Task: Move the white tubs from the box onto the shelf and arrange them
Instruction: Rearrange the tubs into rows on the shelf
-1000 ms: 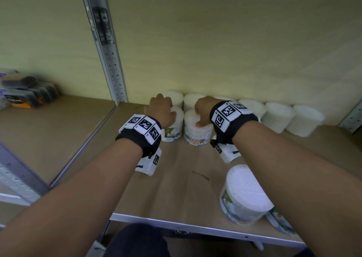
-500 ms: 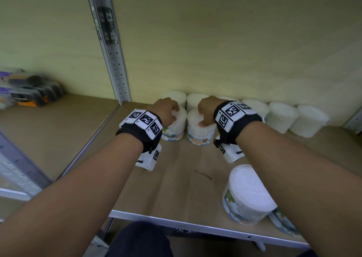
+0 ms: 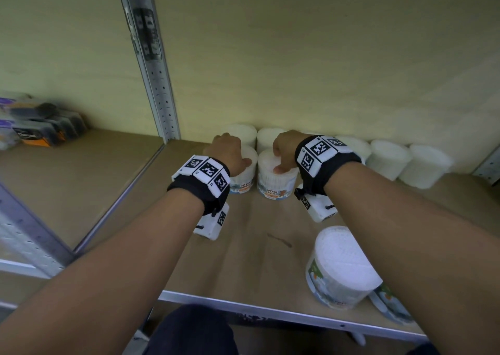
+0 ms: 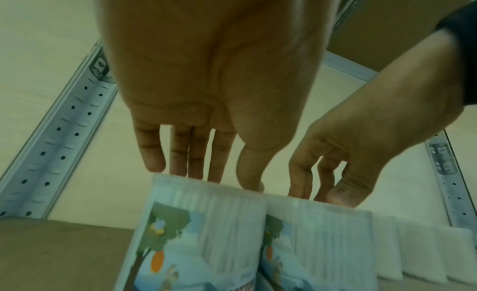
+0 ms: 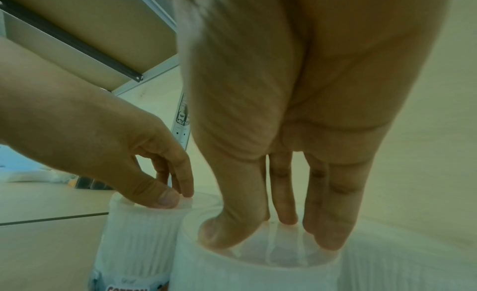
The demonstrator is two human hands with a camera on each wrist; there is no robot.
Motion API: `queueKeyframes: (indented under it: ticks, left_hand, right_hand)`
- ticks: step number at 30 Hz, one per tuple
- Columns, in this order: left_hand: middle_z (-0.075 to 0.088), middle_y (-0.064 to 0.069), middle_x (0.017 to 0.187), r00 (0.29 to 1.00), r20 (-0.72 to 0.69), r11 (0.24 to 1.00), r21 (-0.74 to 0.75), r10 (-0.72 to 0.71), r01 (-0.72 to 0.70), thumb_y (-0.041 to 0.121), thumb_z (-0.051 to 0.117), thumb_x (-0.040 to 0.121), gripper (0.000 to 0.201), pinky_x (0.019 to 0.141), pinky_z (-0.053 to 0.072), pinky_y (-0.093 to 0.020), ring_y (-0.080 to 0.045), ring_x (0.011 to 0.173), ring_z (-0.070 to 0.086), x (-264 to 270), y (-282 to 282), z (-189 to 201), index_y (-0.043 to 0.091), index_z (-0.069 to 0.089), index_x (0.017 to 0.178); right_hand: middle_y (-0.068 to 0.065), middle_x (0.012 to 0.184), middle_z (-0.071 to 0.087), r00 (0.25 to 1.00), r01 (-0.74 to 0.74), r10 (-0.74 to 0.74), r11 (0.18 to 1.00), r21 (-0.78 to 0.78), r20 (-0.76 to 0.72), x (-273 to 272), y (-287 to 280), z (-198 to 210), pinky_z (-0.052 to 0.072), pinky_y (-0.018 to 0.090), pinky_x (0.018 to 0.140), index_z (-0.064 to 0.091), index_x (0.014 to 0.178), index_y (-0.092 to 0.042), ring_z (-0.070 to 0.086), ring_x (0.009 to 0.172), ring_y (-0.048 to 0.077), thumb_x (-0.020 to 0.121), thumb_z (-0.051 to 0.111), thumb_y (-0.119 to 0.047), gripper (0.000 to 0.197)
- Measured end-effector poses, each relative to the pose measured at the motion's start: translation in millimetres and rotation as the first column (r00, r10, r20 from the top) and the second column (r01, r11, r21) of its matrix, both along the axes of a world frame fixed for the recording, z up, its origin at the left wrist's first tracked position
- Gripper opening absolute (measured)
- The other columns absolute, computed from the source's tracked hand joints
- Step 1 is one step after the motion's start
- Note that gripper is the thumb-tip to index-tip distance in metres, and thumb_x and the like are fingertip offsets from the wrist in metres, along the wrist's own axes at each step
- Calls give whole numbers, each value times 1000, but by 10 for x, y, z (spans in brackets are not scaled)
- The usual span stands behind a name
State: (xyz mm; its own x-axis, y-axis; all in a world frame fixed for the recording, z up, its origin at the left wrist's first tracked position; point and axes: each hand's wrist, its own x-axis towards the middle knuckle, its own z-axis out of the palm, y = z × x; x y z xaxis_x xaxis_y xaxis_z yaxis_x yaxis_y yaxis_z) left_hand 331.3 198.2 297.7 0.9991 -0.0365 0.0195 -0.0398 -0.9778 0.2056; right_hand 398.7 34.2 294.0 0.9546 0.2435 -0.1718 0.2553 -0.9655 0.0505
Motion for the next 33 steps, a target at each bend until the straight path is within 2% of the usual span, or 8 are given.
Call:
queueKeyframes:
  ticks: [5,9,13,16,20,26,29,33]
  left_hand:
    - [42,-12,144,995,-49,996,-35,-82,81,29,57,94,49,106,33,-32,-27,132,41,-5,46,87,9,47,137]
    - [43,-8,144,985,-96,989,-43,-147,143,19,60,92,47,103,35,-29,-25,131,43,25,120,116,14,49,137]
    - [43,-6,145,978,-104,983,-65,-179,173,17,61,91,46,103,35,-30,-24,131,42,31,173,126,18,51,135]
    - [43,-6,144,976,-105,981,-61,-190,184,18,62,90,45,103,34,-30,-24,131,42,40,186,116,18,52,135]
    - [43,-6,143,971,-112,977,-42,-213,209,19,62,90,46,103,35,-30,-24,130,43,29,194,143,18,52,135]
    - [48,-4,139,960,-150,971,-7,-236,237,19,65,88,47,100,38,-29,-23,127,47,-150,217,236,22,54,134]
    - [47,1,140,954,-158,965,22,-255,261,22,63,90,47,96,37,-25,-20,127,48,-357,249,278,24,52,135]
    - [51,2,138,952,-147,961,34,-267,275,25,66,87,45,98,41,-29,-20,123,51,-644,308,278,28,55,131]
  right_hand:
    - [11,126,60,999,11,-11,1000,2,41,-112,-15,115,47,34,91,60,124,-12,58,117,30,77,77,-29,53]
    - [12,128,59,999,15,-15,1000,-10,50,-167,3,168,47,33,91,59,126,-10,57,119,30,80,75,-27,51]
    - [13,139,51,998,7,-9,999,-31,-57,-45,47,-13,39,35,103,48,135,0,48,130,26,93,56,-41,59]
    - [14,132,55,998,-17,11,994,-106,-56,-21,75,-15,44,39,102,52,130,-3,53,122,30,85,62,-51,67]
    - [11,129,56,997,-8,-2,991,-132,-77,-75,79,90,43,31,94,51,130,-4,54,120,27,83,66,-50,67]
    - [0,103,66,993,-107,92,961,-253,-72,-33,131,-21,46,26,76,64,104,-17,56,84,20,69,73,-53,51]
    - [-4,80,56,989,-108,71,949,-295,-133,54,201,-139,56,39,74,54,83,-22,55,72,22,56,70,-56,47]
    - [-1,75,59,985,-146,108,939,-311,-136,-87,294,-262,56,43,66,42,65,-26,58,66,25,41,65,-68,54]
